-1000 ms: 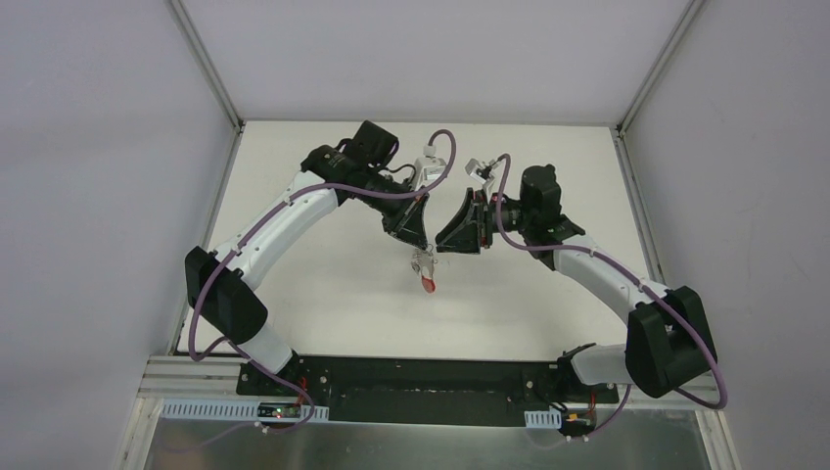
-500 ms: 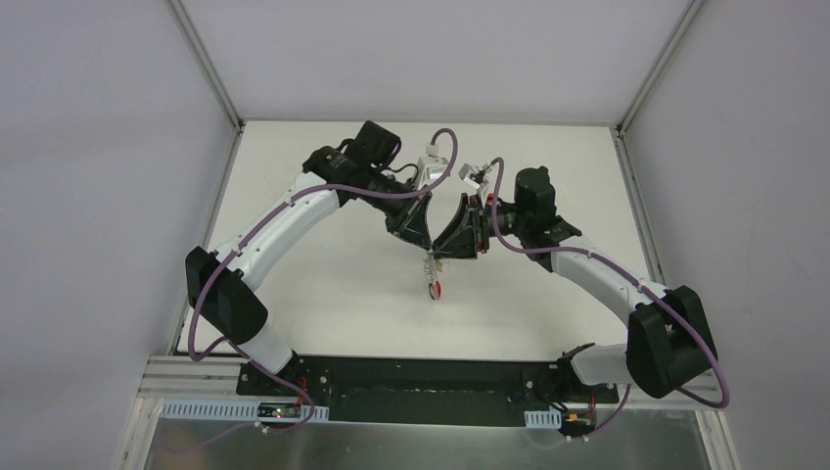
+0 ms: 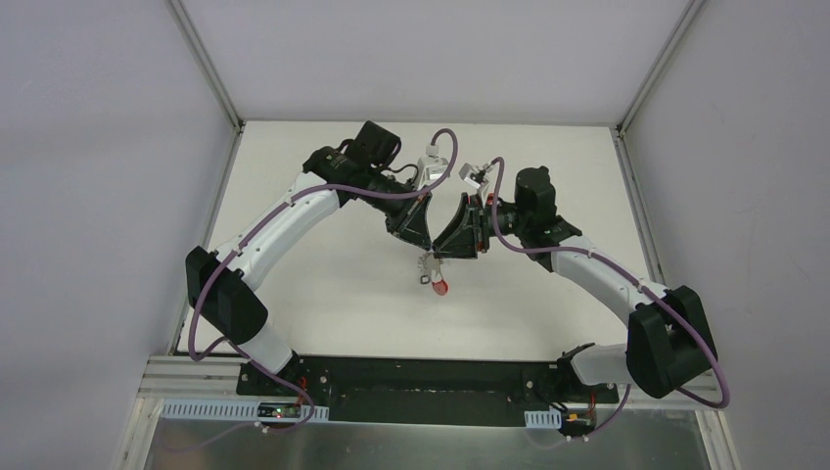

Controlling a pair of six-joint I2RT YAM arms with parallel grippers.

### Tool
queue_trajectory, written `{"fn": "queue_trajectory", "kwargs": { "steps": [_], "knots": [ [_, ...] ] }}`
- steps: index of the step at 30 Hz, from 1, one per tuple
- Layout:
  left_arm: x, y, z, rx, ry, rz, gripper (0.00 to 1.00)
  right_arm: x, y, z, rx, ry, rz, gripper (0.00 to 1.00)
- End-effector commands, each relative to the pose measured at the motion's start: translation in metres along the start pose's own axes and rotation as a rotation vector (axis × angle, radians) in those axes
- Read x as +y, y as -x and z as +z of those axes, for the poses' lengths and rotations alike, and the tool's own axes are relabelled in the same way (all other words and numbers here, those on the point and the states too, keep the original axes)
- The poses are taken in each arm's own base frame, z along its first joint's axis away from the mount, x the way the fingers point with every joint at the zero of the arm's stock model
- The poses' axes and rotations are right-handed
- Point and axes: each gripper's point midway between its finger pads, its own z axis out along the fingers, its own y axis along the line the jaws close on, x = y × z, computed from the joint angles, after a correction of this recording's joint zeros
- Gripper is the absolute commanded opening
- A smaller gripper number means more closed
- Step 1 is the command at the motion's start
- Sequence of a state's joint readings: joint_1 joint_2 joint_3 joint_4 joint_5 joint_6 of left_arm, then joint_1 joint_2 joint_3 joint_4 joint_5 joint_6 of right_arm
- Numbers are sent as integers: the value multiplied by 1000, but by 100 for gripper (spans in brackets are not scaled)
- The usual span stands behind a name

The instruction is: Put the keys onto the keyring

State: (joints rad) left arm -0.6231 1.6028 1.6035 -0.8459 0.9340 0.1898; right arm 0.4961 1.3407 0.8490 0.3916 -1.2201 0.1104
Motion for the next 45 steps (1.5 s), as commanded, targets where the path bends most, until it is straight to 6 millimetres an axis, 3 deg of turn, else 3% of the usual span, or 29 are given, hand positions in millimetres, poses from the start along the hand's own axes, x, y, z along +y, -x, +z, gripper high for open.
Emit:
{"fn": "queue_trajectory", "kwargs": {
  "steps": [1, 33, 34, 35, 37, 39, 41, 45],
  "knots": [
    [-12, -2, 3, 1, -60, 29, 0, 16, 25, -4, -23, 33, -118, 41],
    [-16, 0, 4, -9, -89, 19, 0, 15, 17, -1, -3, 36, -74, 41],
    [-17, 0, 4, -9, -91, 19, 0, 2, 22, -1, -28, -25, -118, 14],
    [-17, 0, 4, -10, -91, 21, 0, -2, 24, -1, -36, -52, -124, 14],
    [-18, 0, 3, -13, -95, 27, 0, -5, 27, -3, -43, -70, -120, 41],
    [-19, 1, 3, -20, -97, 33, 0, -6, 30, -5, -55, -88, -112, 58],
    [-19, 1, 3, -25, -98, 35, 0, -6, 31, -6, -58, -90, -104, 61],
    [-19, 1, 3, -26, -98, 36, 0, -4, 31, -6, -57, -74, -104, 55]
  ]
}}
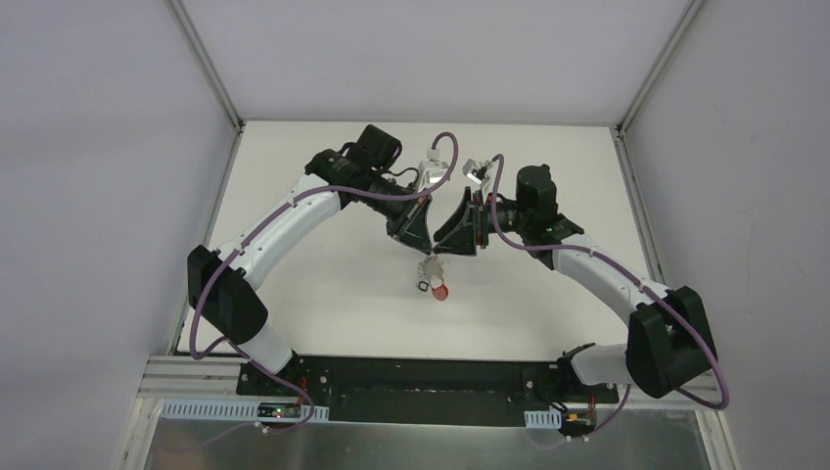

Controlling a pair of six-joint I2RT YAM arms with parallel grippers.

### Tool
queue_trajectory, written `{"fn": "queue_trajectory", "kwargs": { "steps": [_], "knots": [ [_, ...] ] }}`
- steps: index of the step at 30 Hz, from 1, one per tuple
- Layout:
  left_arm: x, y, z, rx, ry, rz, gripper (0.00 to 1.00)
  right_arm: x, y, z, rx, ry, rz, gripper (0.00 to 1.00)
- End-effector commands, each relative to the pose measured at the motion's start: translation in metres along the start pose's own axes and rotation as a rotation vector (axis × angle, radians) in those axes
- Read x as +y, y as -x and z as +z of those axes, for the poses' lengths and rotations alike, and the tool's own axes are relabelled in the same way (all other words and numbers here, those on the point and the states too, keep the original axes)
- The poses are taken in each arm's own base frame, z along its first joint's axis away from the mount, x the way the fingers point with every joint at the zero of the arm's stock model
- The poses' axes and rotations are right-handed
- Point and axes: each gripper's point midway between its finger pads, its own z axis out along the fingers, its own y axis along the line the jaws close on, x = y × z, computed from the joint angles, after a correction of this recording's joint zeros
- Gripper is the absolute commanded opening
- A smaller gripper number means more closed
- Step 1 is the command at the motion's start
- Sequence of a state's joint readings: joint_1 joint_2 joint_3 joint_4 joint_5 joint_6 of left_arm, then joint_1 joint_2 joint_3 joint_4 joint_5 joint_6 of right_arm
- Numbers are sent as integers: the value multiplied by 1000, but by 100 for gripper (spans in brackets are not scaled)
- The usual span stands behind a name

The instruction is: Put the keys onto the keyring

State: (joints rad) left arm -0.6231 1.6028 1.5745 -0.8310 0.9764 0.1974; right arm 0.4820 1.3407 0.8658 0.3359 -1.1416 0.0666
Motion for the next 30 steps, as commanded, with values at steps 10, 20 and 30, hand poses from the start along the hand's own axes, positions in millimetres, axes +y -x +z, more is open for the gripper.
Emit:
{"fn": "queue_trajectory", "kwargs": {
  "steps": [10, 20, 30],
  "knots": [
    [-16, 5, 0, -25, -55, 38, 0, 17, 19, -2, -23, 58, -96, 29],
    [-13, 6, 0, -26, -55, 34, 0, 24, 15, -3, -3, 105, -98, 26],
    [-11, 7, -1, -30, -51, 29, 0, 29, 11, -1, 13, 135, -92, 22]
  ]
}}
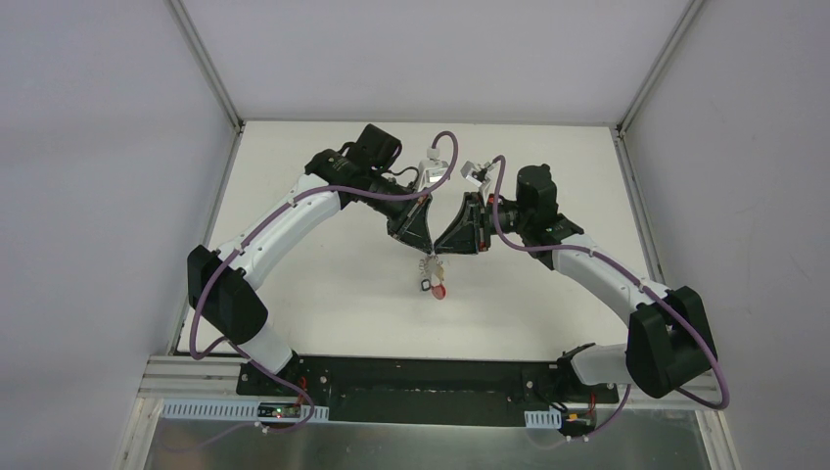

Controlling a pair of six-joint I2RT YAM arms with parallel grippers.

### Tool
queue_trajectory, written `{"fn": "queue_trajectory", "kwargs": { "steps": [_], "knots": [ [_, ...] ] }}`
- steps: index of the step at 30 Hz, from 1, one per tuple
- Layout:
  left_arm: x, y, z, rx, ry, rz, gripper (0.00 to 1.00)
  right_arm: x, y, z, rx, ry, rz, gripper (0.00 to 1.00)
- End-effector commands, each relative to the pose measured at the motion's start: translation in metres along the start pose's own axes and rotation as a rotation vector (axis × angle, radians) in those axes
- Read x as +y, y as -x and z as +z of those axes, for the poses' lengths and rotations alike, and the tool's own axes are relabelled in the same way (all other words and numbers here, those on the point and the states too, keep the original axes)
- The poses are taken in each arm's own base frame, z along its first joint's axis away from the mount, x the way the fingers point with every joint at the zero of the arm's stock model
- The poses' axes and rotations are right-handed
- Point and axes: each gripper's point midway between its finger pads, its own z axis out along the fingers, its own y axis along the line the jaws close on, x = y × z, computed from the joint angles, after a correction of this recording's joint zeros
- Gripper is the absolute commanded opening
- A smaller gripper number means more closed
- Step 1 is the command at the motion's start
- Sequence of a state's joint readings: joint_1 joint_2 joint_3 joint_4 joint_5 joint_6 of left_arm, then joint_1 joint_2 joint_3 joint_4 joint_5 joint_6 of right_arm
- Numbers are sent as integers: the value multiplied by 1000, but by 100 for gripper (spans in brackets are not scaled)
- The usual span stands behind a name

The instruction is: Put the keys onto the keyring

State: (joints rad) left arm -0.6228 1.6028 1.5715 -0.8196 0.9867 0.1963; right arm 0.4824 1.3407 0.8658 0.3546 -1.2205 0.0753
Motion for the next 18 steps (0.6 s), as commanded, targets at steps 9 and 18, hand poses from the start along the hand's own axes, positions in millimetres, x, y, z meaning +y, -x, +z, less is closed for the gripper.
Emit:
{"fn": "queue_trajectory", "kwargs": {
  "steps": [9, 18],
  "knots": [
    [-8, 8, 0, -25, -40, 18, 0, 19, 14, 3, 0, 71, -85, 4],
    [0, 17, -7, -70, -13, 18, 0, 17, 28, -1, -44, 21, -81, 0]
  ]
}}
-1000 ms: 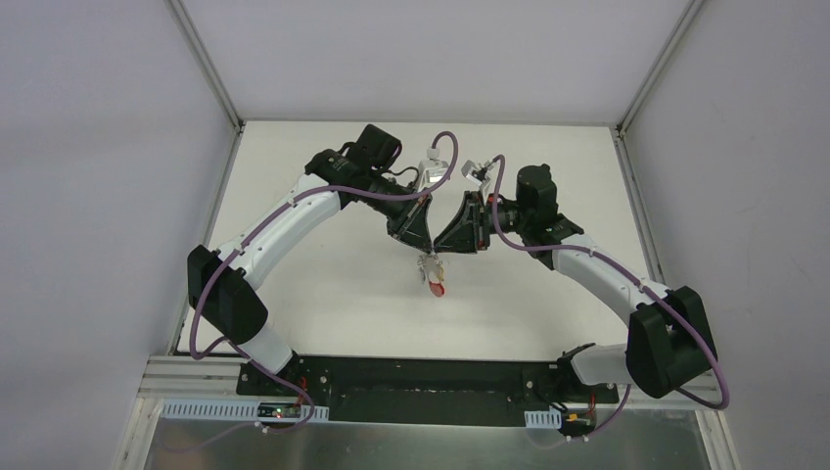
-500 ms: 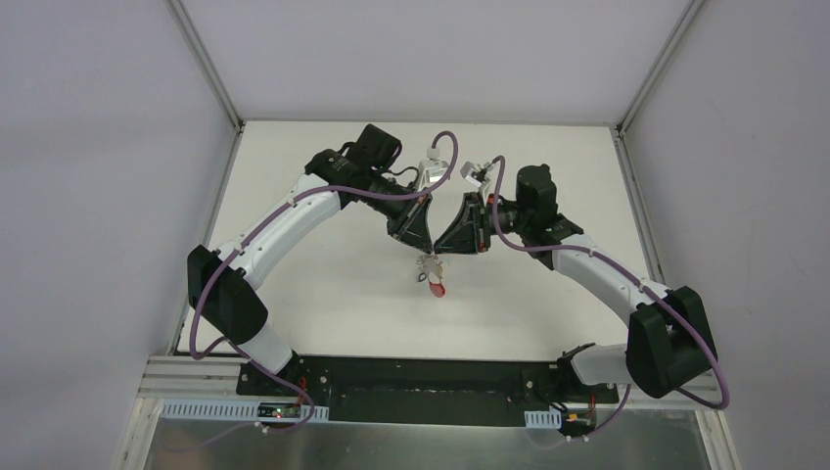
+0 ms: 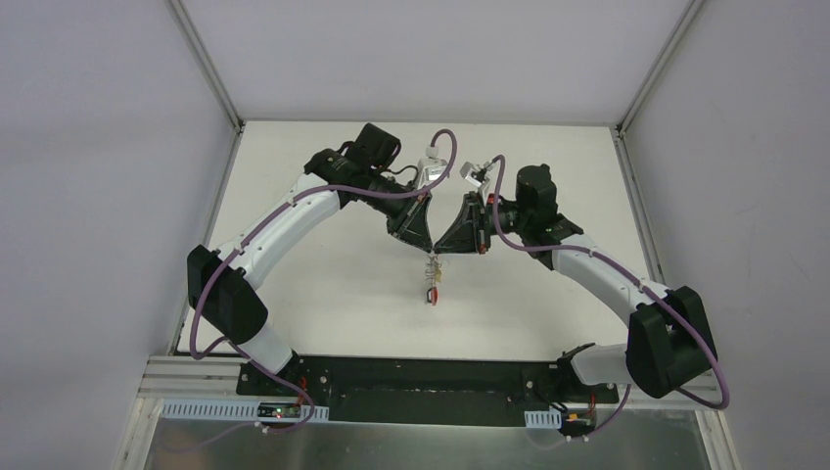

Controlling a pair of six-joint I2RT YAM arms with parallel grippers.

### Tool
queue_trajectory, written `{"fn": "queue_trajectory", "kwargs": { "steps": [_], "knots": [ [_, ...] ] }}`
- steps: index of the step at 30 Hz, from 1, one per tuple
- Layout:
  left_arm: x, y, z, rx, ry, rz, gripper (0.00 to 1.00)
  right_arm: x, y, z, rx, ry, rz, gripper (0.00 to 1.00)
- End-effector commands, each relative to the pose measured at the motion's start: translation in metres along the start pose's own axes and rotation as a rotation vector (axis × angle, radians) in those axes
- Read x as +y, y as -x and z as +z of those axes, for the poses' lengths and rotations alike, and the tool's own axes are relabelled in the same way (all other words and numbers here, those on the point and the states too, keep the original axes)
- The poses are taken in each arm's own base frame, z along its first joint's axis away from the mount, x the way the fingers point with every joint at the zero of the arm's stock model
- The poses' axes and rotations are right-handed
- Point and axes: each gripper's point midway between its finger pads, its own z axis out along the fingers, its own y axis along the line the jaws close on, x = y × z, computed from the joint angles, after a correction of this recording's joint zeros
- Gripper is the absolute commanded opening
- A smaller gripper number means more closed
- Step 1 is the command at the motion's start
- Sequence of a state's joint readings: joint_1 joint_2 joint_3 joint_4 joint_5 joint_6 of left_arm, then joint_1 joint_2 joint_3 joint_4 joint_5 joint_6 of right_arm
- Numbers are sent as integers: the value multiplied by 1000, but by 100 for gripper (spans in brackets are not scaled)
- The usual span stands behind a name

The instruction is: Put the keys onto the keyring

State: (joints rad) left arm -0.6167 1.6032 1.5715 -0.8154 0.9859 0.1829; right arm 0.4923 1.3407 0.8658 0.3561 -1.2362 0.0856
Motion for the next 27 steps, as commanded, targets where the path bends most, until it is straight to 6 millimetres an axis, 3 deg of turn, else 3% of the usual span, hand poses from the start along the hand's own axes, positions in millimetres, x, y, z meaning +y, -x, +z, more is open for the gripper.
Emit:
{"fn": "queue_trajectory", "kwargs": {
  "steps": [1, 6, 11, 20, 27],
  "knots": [
    [0, 18, -6, -78, -14, 29, 3, 10, 34, -4, -68, -14, -87, 0],
    [4, 34, -14, -167, 8, 24, 26, 1, 52, -10, -144, -80, -43, 0],
    [14, 44, -23, -290, 21, -35, 35, -1, 64, -16, -210, -88, -12, 0],
    [15, 61, -30, -396, -20, -67, 37, -3, 74, -23, -296, -75, 27, 0],
    [12, 70, -28, -432, -79, -82, 28, -8, 75, -25, -322, -84, 42, 0]
  ]
}}
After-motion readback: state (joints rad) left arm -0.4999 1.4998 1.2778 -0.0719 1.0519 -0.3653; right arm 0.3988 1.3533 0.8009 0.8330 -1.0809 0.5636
